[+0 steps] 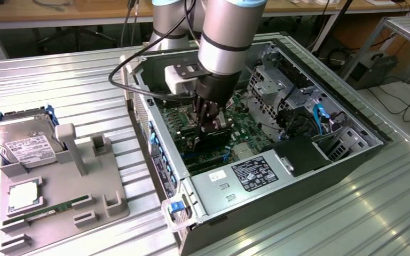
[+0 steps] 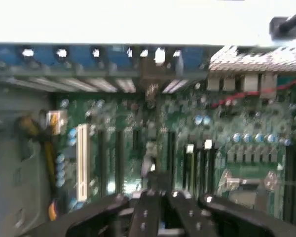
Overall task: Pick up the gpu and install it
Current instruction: 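Insert the gpu into the slot, then press down on the gpu until it lock into place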
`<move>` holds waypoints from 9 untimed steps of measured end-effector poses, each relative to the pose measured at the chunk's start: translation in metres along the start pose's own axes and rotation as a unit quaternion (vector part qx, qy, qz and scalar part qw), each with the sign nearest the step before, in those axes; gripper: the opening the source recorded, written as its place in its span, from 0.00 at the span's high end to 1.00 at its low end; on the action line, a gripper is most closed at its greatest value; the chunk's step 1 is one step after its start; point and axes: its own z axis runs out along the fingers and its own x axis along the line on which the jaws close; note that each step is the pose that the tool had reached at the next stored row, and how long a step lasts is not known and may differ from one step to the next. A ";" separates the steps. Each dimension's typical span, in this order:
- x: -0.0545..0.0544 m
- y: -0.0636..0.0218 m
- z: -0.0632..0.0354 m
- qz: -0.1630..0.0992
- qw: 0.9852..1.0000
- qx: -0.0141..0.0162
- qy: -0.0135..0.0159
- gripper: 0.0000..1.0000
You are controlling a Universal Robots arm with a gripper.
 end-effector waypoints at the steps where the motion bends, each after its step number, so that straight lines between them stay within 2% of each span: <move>1: 0.000 0.0002 -0.0051 0.000 1.000 0.000 0.000 0.89; 2: 0.000 0.0004 -0.0115 0.000 1.000 0.000 0.000 0.89; 4: 0.000 0.0006 -0.0175 0.000 1.000 0.000 0.001 0.89; 9: 0.000 0.0006 -0.0175 0.000 1.000 0.000 0.000 0.89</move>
